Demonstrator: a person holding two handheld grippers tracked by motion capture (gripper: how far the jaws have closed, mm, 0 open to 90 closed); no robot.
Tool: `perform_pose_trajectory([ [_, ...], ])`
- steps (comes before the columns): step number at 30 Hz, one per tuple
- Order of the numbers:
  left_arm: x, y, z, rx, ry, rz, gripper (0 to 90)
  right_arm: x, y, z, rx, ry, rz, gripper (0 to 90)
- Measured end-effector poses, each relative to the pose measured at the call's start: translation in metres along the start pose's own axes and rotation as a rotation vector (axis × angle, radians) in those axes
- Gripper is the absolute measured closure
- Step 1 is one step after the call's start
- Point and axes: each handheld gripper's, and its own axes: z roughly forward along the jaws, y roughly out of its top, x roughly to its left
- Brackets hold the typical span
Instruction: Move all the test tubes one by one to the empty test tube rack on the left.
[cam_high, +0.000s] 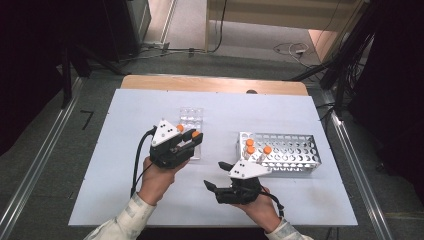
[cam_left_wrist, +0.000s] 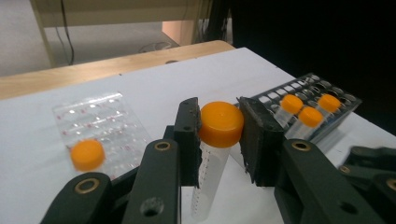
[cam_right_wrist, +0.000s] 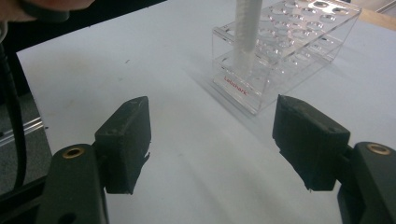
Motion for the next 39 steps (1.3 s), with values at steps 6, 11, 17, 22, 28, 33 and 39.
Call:
perform_pose_trajectory([
  [6,0.009,0.014,0.006,-0.013,0.047,0.001,69.0,-0.001,-0.004,-0.007,-0.006,-0.001,0.006,26.5],
  [11,0.018,0.021,0.012,-0.023,0.084,-0.007,69.0,-0.003,-0.006,-0.009,-0.006,-0.005,0.014,26.5],
  [17,0.026,0.021,0.017,-0.024,0.120,-0.008,69.0,-0.004,-0.006,-0.009,-0.007,-0.004,0.020,26.5],
  [22,0.032,0.021,0.022,-0.026,0.139,-0.018,69.0,-0.004,-0.007,-0.009,-0.007,-0.005,0.021,26.6],
  [28,0.032,0.018,0.027,-0.020,0.157,-0.010,69.0,-0.005,-0.007,-0.009,-0.007,-0.005,0.025,26.6],
  [33,0.035,0.013,0.031,-0.008,0.170,-0.008,69.0,-0.005,-0.008,-0.009,-0.006,-0.005,0.022,26.6],
  [39,0.036,0.006,0.036,0.010,0.179,-0.007,69.0,-0.005,-0.008,-0.009,-0.006,-0.004,0.022,26.6],
])
